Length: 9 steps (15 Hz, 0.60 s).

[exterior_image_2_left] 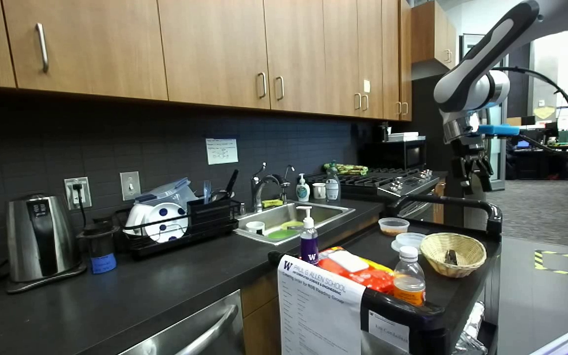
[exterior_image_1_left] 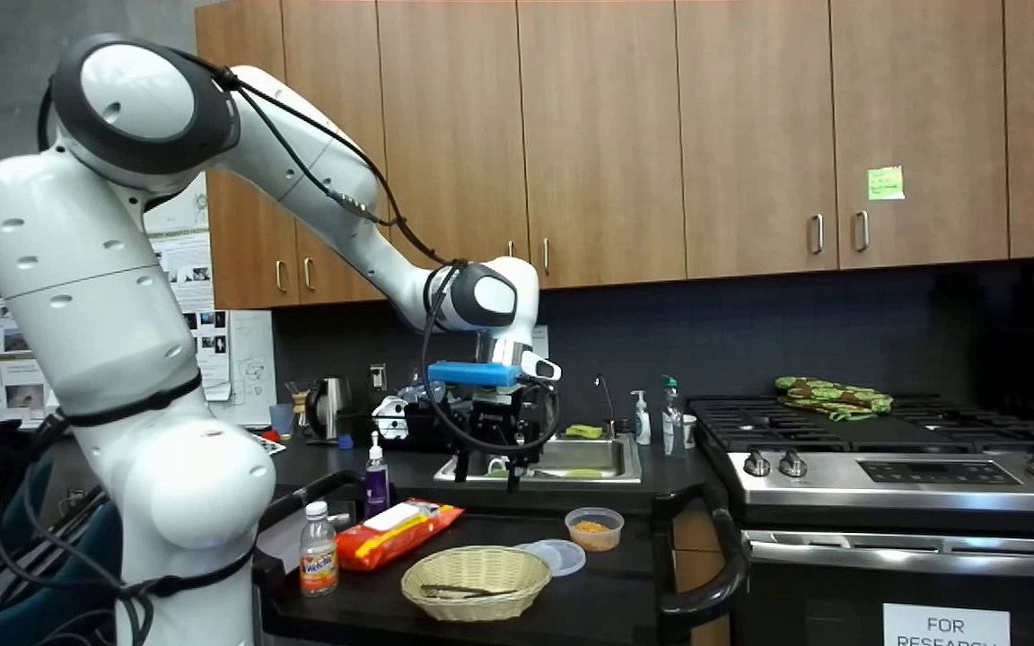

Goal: Move the bottle to the right

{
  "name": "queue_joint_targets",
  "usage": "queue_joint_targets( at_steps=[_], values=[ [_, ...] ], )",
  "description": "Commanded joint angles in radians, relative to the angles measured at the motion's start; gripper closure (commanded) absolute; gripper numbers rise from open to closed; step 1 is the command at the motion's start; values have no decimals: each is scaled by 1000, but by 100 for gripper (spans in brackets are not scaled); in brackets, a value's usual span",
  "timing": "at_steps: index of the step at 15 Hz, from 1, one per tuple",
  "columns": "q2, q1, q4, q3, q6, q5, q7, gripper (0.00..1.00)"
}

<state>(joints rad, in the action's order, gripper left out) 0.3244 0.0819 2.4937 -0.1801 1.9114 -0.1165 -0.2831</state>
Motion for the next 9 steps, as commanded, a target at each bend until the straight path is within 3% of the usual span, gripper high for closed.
queue_joint_targets(
  at_steps=[1,9],
  values=[
    [-1,8,-2,8,-2,3,-2,0],
    [-15,-51,-13,58,33,55,-19,0]
  ],
)
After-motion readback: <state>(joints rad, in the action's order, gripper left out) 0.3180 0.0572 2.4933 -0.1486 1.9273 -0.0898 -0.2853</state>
